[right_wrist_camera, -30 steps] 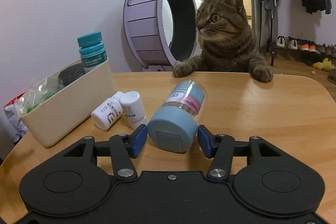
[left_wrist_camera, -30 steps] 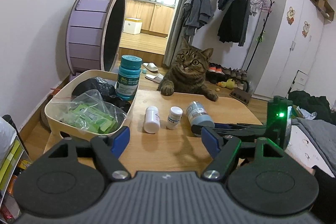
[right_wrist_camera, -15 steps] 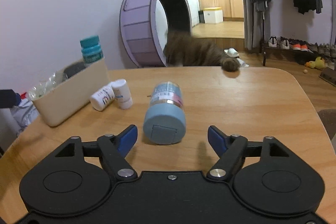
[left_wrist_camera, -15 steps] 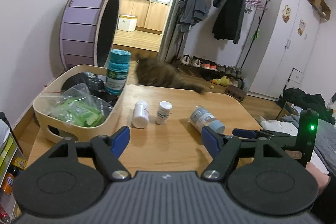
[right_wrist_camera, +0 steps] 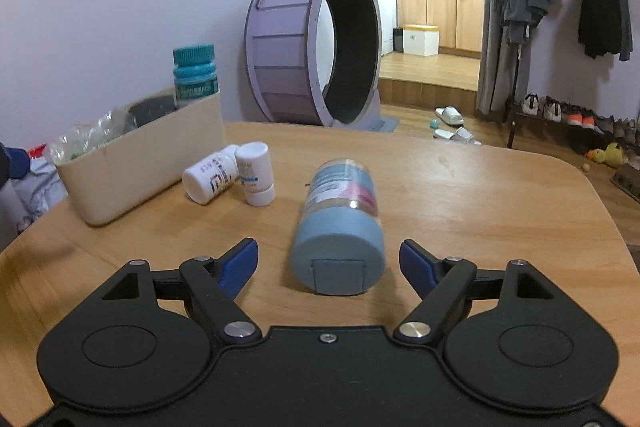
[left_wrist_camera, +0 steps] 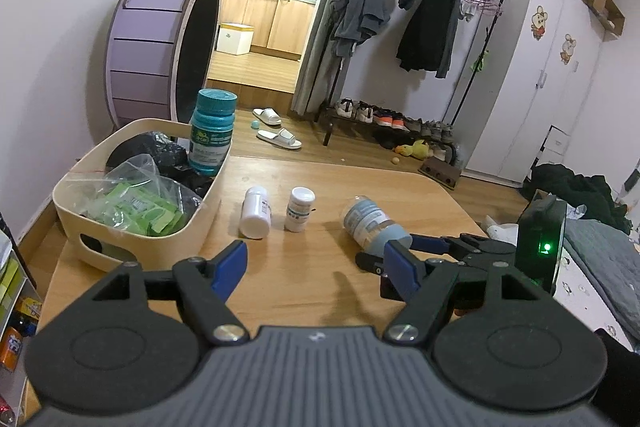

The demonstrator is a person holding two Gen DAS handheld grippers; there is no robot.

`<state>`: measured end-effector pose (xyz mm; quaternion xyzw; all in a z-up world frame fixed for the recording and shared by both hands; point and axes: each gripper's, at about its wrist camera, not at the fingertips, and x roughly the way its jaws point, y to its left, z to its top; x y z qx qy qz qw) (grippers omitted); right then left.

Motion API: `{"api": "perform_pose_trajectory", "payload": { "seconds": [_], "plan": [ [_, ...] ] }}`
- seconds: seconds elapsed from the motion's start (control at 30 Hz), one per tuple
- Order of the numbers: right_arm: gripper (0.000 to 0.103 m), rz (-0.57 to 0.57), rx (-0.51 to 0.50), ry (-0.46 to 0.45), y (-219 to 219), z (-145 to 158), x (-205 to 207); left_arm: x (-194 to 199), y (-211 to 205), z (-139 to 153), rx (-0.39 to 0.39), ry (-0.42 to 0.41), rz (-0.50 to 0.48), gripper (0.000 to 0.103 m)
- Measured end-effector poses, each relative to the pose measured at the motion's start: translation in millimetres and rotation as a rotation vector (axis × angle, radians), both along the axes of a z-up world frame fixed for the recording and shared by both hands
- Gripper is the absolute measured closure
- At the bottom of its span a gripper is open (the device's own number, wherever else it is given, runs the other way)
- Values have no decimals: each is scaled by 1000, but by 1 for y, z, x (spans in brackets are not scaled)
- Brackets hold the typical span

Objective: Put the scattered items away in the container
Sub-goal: 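Grasp the light-blue-lidded toothpick canister with the right gripper, then lift the canister upright, carry it into the basket and release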

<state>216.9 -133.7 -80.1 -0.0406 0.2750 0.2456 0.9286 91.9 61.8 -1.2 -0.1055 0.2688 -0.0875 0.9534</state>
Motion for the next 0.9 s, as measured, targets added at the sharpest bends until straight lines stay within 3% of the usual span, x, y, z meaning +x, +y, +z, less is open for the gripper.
{"api": "perform_pose_trajectory", "payload": {
  "seconds": [0.13, 0.7, 0.9],
  "plan": [
    [53, -1, 6, 17, -5, 0, 3, -1, 0, 0, 0, 1, 0, 29],
    [54, 72, 34, -58, -20, 39, -21, -12, -4, -1, 9, 12, -14, 29],
    [53, 92, -2, -60, -10, 38, -18, -14, -7, 2, 14, 10, -18, 29]
  ]
}}
